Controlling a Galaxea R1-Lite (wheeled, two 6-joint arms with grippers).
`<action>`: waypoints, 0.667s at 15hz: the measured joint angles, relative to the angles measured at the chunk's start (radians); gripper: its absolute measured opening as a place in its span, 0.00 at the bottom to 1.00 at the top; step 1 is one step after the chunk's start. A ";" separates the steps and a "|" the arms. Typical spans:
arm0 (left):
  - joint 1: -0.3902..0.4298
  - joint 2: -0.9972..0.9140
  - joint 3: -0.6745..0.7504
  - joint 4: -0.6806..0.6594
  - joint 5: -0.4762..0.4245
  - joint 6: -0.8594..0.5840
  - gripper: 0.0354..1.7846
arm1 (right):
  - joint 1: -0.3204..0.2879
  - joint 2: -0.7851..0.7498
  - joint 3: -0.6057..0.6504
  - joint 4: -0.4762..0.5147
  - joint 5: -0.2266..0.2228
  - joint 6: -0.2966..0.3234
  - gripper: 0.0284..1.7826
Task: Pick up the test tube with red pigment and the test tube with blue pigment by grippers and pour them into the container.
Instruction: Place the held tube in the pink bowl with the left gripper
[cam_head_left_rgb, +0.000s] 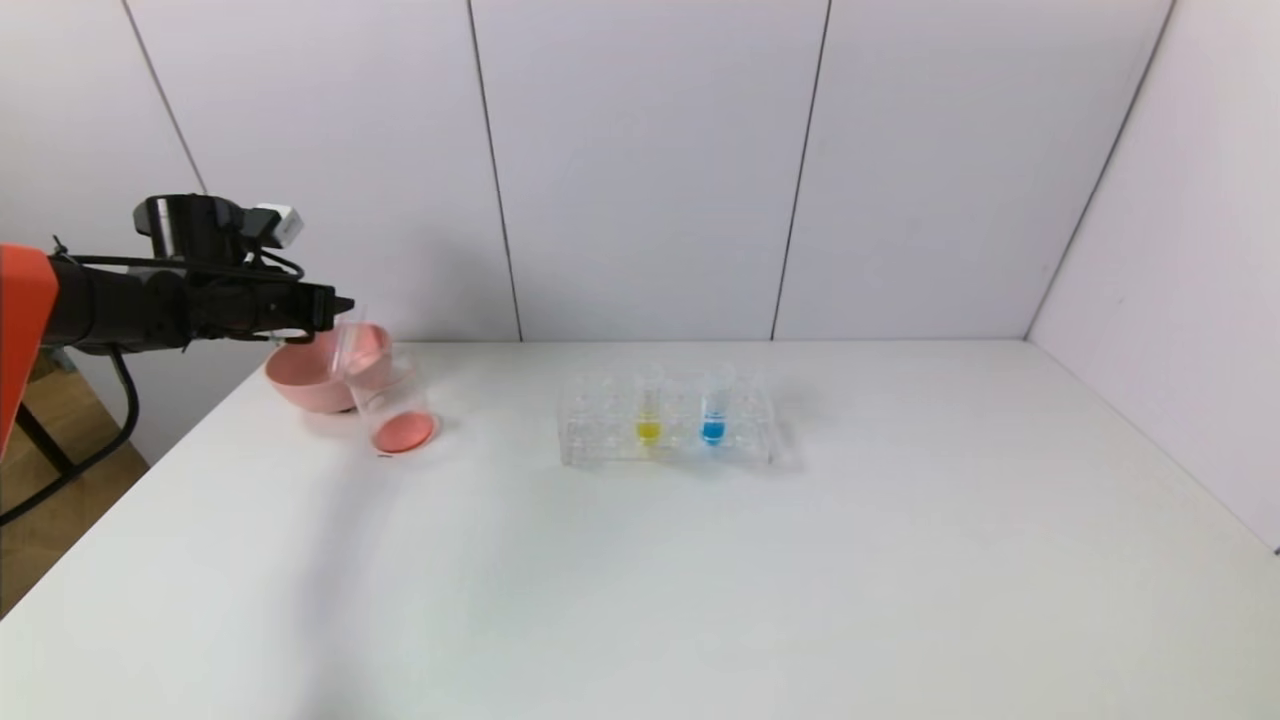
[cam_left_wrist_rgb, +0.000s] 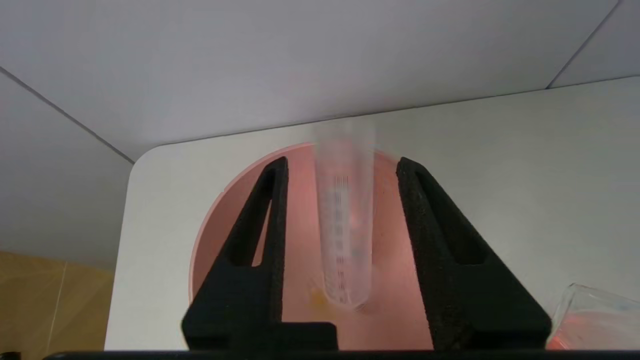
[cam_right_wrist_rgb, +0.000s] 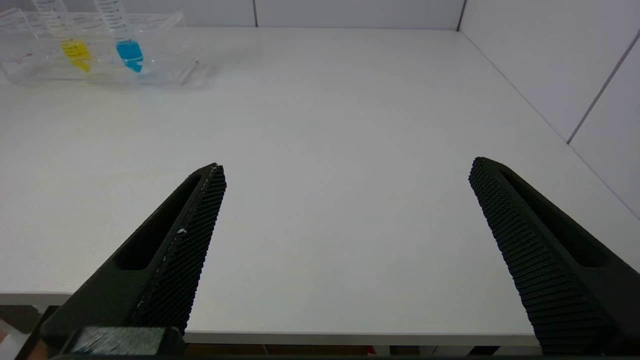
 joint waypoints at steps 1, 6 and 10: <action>0.000 -0.001 0.000 -0.004 0.000 -0.002 0.53 | 0.000 0.000 0.000 0.000 0.000 0.000 1.00; -0.001 -0.029 0.036 -0.050 0.000 -0.002 0.92 | 0.000 0.000 0.000 0.000 0.000 0.000 1.00; -0.015 -0.150 0.155 -0.144 -0.004 -0.008 0.99 | 0.000 0.000 0.000 0.000 0.000 0.000 1.00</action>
